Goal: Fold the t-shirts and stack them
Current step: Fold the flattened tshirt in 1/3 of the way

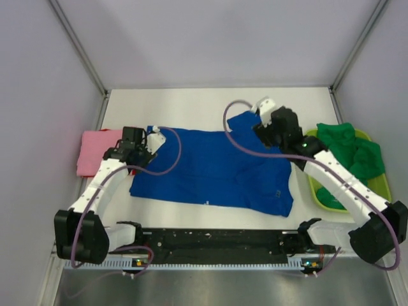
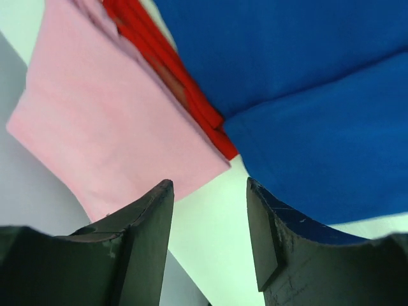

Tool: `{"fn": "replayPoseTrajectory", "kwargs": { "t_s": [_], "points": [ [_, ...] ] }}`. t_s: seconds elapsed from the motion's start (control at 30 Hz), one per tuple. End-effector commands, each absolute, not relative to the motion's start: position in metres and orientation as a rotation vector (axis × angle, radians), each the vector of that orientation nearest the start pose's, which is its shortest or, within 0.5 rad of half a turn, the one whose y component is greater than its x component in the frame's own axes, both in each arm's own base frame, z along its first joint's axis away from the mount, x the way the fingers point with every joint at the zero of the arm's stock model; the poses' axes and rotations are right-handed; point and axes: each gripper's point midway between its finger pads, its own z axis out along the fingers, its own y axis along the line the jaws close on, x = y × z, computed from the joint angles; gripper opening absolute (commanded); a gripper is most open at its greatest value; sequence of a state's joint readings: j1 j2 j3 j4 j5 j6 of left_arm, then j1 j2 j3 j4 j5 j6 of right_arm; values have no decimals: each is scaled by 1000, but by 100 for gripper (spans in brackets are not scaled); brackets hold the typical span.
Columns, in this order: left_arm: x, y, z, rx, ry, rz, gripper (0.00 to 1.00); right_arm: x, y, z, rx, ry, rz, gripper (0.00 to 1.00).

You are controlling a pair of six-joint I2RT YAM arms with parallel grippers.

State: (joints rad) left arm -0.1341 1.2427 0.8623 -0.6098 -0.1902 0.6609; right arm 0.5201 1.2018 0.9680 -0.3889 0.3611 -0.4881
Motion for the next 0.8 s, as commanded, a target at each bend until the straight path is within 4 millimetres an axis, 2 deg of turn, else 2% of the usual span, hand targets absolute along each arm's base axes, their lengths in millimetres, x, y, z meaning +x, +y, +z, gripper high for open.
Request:
{"fn": "replayPoseTrajectory", "kwargs": {
  "t_s": [0.0,0.07,0.1,0.13,0.2,0.33,0.5,0.6,0.67,0.7,0.77],
  "points": [
    [256,-23,121,1159,2337,124,53,289,114,222,-188,2285,31,70],
    [228,-32,104,1266,2383,10,52,265,115,210,-32,2351,130,68],
    [218,-34,94,1307,2403,-31,52,250,113,196,70,2386,170,68],
    [209,-33,86,1345,2417,-48,52,237,114,192,164,2386,242,68],
    [198,-29,70,1401,2441,-44,53,214,114,166,333,2431,324,66],
    [196,-15,49,1465,2443,51,58,177,119,113,639,2558,412,64],
    [196,-8,30,1474,2444,112,62,148,110,66,892,2666,316,65],
    [203,-6,20,1425,2436,149,60,139,103,43,1028,2657,259,62],
    [210,-2,17,1383,2430,208,54,136,101,31,1102,2646,252,53],
    [210,0,15,1371,2439,219,47,134,98,26,1141,2644,247,45],
    [207,1,10,1362,2450,225,31,128,88,15,1220,2642,213,22]
  ]
}}
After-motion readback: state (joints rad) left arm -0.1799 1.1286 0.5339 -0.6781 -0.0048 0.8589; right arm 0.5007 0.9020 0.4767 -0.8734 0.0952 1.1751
